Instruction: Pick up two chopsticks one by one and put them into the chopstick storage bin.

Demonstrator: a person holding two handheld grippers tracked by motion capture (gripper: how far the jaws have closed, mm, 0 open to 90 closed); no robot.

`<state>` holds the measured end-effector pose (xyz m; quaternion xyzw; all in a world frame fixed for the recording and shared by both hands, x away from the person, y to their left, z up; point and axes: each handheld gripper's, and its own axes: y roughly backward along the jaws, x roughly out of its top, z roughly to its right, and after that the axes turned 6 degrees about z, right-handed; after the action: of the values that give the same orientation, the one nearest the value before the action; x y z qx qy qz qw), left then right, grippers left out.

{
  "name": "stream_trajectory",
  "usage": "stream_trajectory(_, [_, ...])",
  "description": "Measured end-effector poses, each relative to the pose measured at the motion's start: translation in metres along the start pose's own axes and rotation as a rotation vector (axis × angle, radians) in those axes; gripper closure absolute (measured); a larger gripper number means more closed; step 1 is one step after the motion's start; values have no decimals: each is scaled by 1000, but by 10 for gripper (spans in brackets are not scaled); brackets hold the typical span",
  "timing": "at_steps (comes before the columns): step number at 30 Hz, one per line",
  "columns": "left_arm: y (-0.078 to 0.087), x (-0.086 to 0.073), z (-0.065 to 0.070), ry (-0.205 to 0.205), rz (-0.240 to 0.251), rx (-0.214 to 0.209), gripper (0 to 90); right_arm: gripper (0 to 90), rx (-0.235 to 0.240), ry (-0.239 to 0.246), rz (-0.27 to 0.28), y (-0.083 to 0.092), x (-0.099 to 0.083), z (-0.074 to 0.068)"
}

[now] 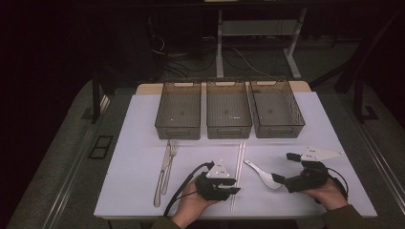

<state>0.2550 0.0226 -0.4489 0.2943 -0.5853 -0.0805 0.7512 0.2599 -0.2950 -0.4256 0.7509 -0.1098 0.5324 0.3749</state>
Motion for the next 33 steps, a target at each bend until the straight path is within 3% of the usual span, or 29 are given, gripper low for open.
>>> stream_trajectory(8, [-6,-1,3,-9,-24,25,684,9,2,-1,4,1,0,1])
stream_trajectory(20, [-3,-1,0,-21,-57,55,740,9,2,-1,3,1,0,0])
stream_trajectory(25, [1,-1,-4,-8,-66,69,753,9,3,-1,2,1,0,0])
stream_trajectory(33, [8,-1,-8,-8,-90,125,759,9,3,0,2,1,0,0])
